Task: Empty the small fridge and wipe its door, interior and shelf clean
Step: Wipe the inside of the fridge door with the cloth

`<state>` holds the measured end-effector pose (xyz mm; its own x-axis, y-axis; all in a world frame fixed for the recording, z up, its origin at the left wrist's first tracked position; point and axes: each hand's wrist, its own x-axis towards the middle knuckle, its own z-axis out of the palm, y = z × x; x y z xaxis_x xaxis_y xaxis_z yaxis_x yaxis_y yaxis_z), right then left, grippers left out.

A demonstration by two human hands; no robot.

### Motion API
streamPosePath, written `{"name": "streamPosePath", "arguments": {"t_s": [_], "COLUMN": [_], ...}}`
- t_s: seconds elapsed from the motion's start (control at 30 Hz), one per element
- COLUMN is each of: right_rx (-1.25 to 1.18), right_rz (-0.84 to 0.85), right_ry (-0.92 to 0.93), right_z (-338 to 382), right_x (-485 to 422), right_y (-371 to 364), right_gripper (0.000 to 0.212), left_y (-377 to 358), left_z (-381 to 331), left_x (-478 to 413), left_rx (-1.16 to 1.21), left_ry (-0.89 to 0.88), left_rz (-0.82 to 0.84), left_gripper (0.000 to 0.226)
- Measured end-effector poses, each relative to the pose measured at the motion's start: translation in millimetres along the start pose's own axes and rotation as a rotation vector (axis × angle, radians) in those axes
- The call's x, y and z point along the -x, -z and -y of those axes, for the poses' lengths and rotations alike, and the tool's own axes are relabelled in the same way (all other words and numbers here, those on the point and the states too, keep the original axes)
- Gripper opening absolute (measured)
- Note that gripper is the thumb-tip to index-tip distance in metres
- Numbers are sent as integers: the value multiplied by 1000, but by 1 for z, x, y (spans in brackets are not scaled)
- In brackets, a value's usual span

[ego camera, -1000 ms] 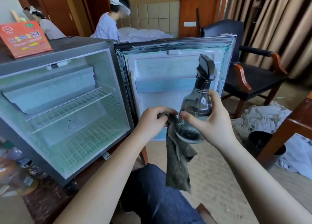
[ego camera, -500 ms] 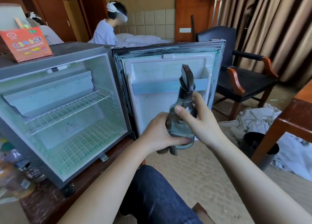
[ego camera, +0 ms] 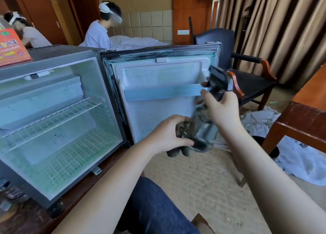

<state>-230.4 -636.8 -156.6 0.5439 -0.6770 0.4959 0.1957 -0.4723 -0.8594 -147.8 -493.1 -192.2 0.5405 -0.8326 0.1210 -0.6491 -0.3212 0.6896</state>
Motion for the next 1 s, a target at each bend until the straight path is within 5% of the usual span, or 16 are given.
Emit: {"name": "streamPosePath", "arguments": {"t_s": [0.17, 0.5, 0.77, 1.0], "right_rx": [126, 233, 361, 379], "right_rz": [-4, 119, 252, 353], "right_ry": [53, -142, -455, -388], "right_z": [-26, -128, -214, -215], "right_x": [-16, 41, 115, 132], "right_y": [34, 46, 43, 29], "right_gripper": [11, 12, 14, 17], "left_y": [8, 0, -20, -5], "left_z": [16, 57, 101, 105], "left_x": [-10, -24, 3, 18], "left_rx": [-51, -163, -213, -236], "left_ry": [2, 62, 181, 249], "left_rz": [-172, -289, -237, -318], "left_gripper": [32, 14, 33, 18]}}
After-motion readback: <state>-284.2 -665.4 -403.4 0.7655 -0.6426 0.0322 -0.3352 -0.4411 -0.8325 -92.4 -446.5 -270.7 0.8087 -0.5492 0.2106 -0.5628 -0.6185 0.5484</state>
